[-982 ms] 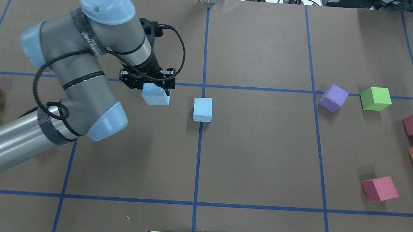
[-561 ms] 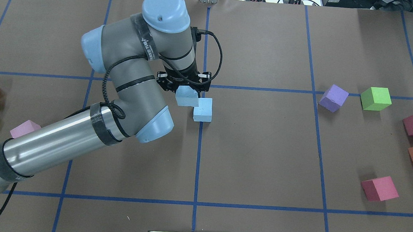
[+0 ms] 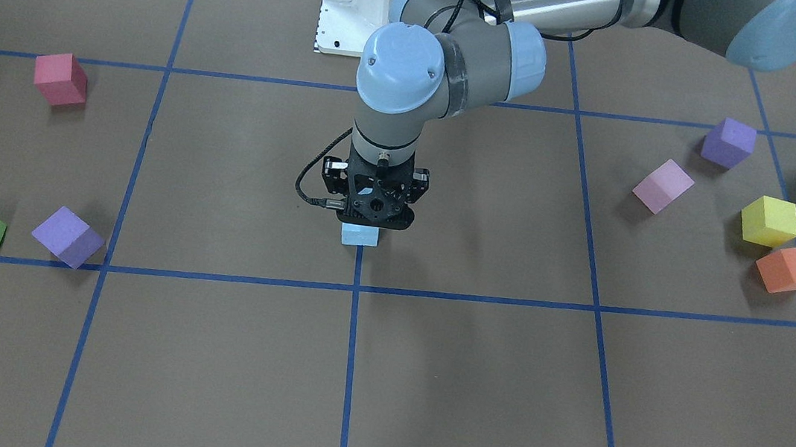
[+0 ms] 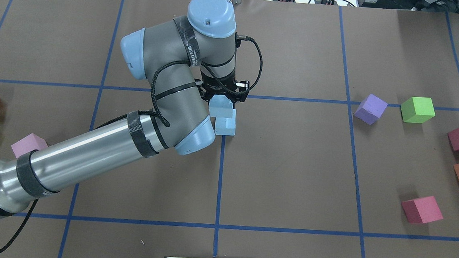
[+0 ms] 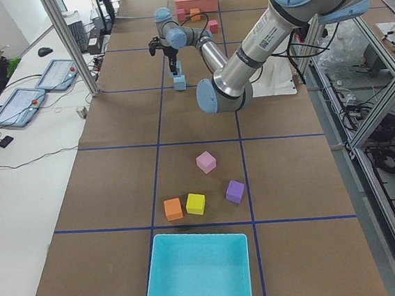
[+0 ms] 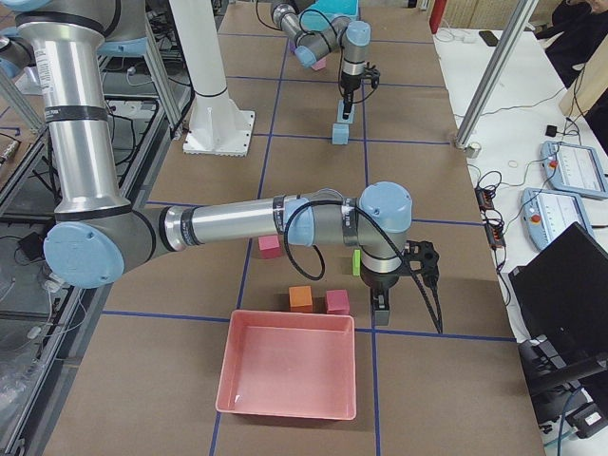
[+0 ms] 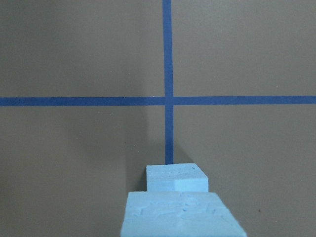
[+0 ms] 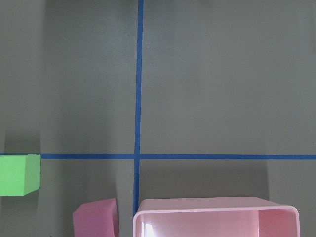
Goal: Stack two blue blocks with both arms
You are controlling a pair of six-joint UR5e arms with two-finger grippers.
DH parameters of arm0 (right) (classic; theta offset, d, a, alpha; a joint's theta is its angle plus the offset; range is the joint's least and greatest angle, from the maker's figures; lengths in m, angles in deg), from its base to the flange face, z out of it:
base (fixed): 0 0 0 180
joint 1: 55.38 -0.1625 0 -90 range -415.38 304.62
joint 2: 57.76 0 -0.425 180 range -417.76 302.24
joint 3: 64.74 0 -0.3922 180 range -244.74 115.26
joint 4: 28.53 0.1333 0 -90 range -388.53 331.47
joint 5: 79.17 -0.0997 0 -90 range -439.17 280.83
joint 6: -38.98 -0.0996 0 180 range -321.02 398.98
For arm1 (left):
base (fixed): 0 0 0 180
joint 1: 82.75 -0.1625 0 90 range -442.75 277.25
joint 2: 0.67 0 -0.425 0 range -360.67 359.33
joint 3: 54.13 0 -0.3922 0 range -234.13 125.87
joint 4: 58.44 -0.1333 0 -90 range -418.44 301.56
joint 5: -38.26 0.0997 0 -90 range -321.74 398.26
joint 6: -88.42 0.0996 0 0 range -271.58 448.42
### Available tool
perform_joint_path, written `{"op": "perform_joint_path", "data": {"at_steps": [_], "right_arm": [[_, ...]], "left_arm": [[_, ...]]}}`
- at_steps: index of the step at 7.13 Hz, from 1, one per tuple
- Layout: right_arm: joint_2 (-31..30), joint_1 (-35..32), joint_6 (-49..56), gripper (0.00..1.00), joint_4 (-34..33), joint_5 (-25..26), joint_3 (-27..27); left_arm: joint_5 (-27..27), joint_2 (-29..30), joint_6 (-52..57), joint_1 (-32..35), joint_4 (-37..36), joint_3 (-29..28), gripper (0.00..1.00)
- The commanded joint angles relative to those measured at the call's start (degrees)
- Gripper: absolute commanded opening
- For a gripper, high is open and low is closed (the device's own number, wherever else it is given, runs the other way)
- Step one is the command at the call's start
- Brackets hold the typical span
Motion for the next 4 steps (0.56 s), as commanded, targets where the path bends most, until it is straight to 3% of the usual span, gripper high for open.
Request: {"op": "perform_joint_path", "data": {"at_steps": [1,4], "right_arm": [[0.05,0.00,0.00,1.00,0.00,0.12,0.00],[0.05,0.09,0.00,1.00,0.00,0.21,0.08]], "left_arm": [[0.50,-0.27,0.96,-0.12,3.70,-3.21,0.62],[1.20,-0.36,0.27,-1.70,3.71,-3.22,0.62]]}}
